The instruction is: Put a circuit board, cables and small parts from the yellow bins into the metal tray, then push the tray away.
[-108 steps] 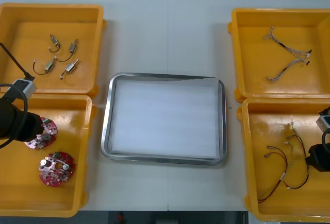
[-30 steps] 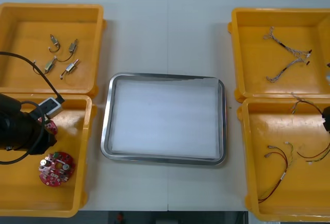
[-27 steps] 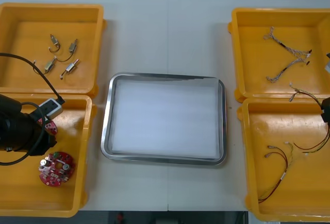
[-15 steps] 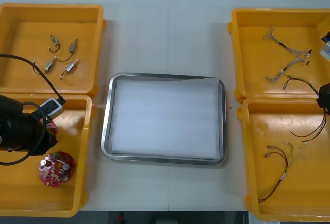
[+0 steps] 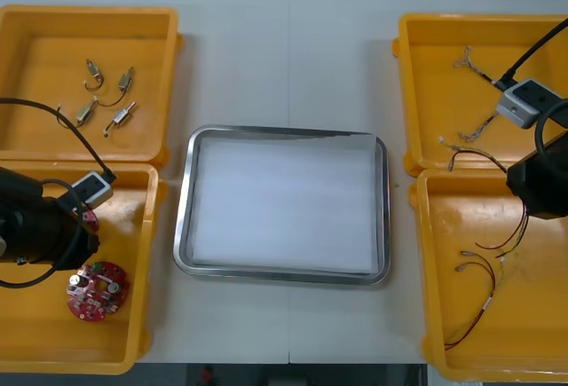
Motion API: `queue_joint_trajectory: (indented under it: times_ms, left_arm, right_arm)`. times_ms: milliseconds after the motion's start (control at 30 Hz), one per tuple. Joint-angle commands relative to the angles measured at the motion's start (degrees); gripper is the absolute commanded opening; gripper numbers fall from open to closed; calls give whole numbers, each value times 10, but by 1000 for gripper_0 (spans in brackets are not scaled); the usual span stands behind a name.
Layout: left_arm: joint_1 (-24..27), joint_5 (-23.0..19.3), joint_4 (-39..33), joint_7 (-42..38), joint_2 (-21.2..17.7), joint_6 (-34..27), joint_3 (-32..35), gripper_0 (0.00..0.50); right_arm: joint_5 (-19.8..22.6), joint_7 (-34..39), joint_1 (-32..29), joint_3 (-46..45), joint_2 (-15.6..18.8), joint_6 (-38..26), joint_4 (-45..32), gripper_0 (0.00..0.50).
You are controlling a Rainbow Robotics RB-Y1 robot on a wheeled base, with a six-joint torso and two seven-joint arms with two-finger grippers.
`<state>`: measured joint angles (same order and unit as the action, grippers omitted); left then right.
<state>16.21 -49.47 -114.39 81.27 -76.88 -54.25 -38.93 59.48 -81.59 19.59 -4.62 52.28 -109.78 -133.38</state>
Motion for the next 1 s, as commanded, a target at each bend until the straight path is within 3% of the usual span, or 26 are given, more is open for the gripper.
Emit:
queue_joint_trajectory:
  times_ms: [33, 300, 367, 433, 467, 800, 1000]
  left_arm:
    - [15, 11, 3, 60, 2, 9, -16, 360]
    - [15, 11, 3, 60, -1, 9, -18, 348]
    - [15, 11, 4, 60, -2, 9, -18, 246]
    - [15, 11, 4, 59, -2, 9, -18, 54]
    - [16, 11, 4, 58, -3, 9, -18, 2]
    - [25, 10, 3, 53, -8, 15, -18, 0]
    - [70, -47, -16, 40, -34, -40, -6, 0]
  right_arm:
    - [3, -10, 14, 8, 23, -2, -21, 0]
    - [3, -10, 14, 9, 23, -2, -21, 0]
    - [3, -10, 14, 9, 23, -2, -21, 0]
    - [3, -10, 14, 9, 23, -2, -21, 0]
    - [3, -10, 14, 9, 23, -2, -21, 0]
    - [3, -10, 14, 9, 23, -2, -21, 0]
    - [3, -10, 14, 9, 23, -2, -21, 0]
